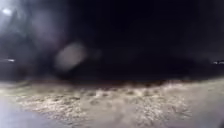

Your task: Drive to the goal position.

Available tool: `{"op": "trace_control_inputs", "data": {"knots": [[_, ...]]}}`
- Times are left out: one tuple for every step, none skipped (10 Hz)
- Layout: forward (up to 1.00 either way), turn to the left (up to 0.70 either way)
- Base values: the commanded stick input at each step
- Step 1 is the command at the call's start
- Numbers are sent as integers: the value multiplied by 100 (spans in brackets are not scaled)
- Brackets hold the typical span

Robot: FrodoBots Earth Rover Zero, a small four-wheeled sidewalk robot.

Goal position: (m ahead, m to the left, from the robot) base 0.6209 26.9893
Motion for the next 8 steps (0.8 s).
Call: {"op": "trace_control_inputs", "data": {"knots": [[0, 85], [0, 85], [0, 85], [0, 85], [0, 85], [0, 85], [0, 85], [0, 85]]}}
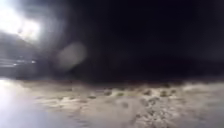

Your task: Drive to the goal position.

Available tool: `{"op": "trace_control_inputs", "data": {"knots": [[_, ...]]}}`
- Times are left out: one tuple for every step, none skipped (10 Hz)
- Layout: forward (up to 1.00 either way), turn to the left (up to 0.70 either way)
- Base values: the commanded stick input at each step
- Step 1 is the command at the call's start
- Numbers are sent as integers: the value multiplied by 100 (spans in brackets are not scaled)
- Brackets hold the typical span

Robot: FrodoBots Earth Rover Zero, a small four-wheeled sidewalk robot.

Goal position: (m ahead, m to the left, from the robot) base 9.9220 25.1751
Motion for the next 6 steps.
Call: {"op": "trace_control_inputs", "data": {"knots": [[0, 85], [0, 85], [17, 77], [63, 54], [80, 39], [85, 34]]}}
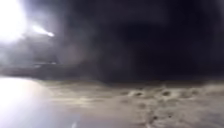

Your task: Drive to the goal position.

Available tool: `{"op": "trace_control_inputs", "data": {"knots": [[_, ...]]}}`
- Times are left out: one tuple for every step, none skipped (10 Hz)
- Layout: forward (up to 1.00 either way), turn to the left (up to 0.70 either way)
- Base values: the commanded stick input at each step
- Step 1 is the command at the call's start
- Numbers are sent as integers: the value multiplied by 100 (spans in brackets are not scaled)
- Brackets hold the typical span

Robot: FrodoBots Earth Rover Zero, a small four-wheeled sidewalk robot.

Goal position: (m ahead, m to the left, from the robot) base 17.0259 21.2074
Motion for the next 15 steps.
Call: {"op": "trace_control_inputs", "data": {"knots": [[85, 34], [85, 34], [85, 34], [85, 34], [85, 34], [85, 34], [85, 34], [85, 34], [35, 64], [0, 85], [0, 85], [0, 85], [0, 85], [0, 85], [0, 85]]}}
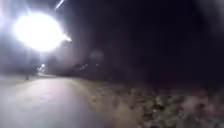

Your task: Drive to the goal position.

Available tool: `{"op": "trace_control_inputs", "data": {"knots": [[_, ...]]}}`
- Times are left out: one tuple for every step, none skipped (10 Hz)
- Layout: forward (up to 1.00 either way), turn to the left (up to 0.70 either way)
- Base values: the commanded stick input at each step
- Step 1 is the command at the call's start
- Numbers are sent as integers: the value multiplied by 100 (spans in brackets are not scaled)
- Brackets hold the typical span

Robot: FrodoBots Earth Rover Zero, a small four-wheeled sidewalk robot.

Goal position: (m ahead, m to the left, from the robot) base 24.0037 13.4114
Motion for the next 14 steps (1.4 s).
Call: {"op": "trace_control_inputs", "data": {"knots": [[25, 70], [85, 34], [85, 34], [85, 34], [85, 34], [46, 57], [0, 85], [0, 85], [0, 85], [0, 85], [0, 85], [0, 85], [0, 85], [0, 85]]}}
